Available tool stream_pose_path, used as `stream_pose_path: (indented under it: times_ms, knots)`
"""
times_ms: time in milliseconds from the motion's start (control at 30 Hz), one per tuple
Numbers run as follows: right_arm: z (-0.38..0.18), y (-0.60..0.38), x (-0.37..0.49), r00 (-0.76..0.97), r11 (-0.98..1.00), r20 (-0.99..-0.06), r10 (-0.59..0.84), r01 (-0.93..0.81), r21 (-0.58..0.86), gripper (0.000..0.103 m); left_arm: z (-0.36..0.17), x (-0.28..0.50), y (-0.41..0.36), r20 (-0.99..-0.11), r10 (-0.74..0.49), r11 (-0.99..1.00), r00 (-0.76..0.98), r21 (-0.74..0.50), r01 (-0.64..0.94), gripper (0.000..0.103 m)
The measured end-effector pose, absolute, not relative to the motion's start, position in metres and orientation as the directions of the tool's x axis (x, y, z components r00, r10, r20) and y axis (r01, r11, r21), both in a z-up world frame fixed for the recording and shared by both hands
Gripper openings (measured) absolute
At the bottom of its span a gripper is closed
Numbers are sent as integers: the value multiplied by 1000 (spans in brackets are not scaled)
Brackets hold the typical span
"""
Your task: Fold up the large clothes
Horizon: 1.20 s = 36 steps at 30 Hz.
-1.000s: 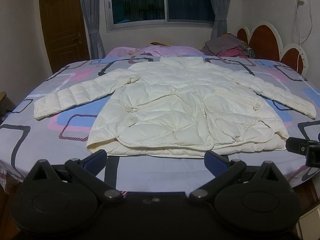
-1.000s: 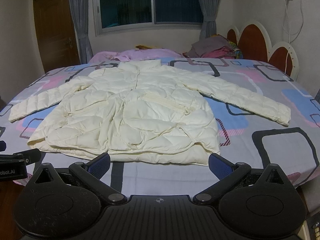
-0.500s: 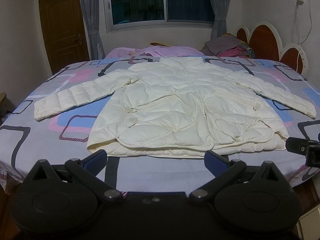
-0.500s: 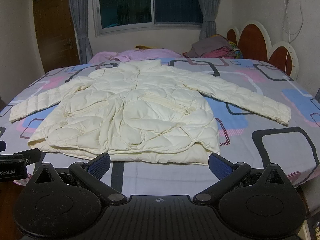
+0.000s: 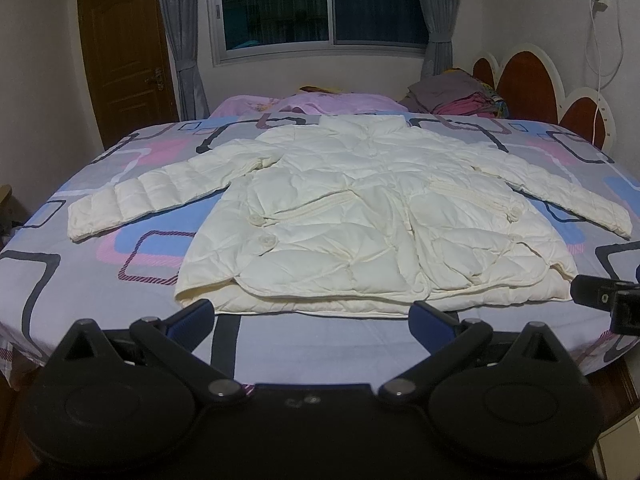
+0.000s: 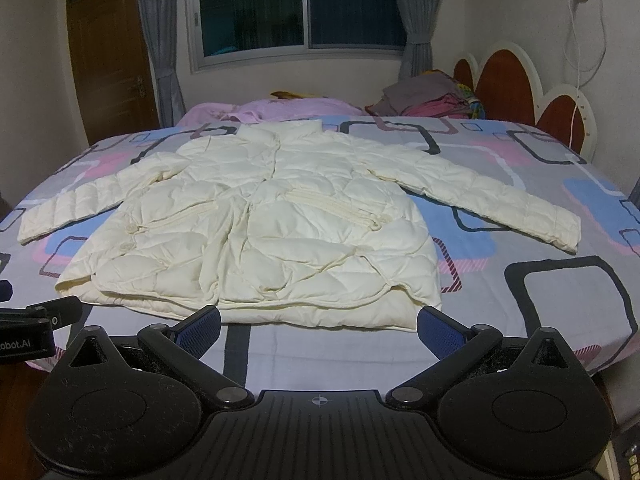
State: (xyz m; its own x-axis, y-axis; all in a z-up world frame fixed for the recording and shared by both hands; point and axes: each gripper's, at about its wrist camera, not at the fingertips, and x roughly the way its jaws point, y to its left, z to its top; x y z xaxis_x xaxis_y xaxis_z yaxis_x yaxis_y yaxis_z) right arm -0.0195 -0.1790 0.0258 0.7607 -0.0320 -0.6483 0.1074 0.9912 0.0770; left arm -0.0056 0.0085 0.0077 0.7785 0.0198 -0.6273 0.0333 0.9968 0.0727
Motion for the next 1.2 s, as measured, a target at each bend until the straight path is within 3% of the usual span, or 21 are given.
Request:
stream_pose_path:
  times_ms: [933, 1200]
  knots:
    - [25, -177, -14, 765, 990, -643, -38, 114, 77, 103, 4, 1, 14, -627, 20, 997, 778, 70, 31, 103]
    - [32, -237, 4, 798, 973, -591, -117, 211, 92, 103, 8, 36, 5, -565, -16, 996, 825, 65, 65, 103]
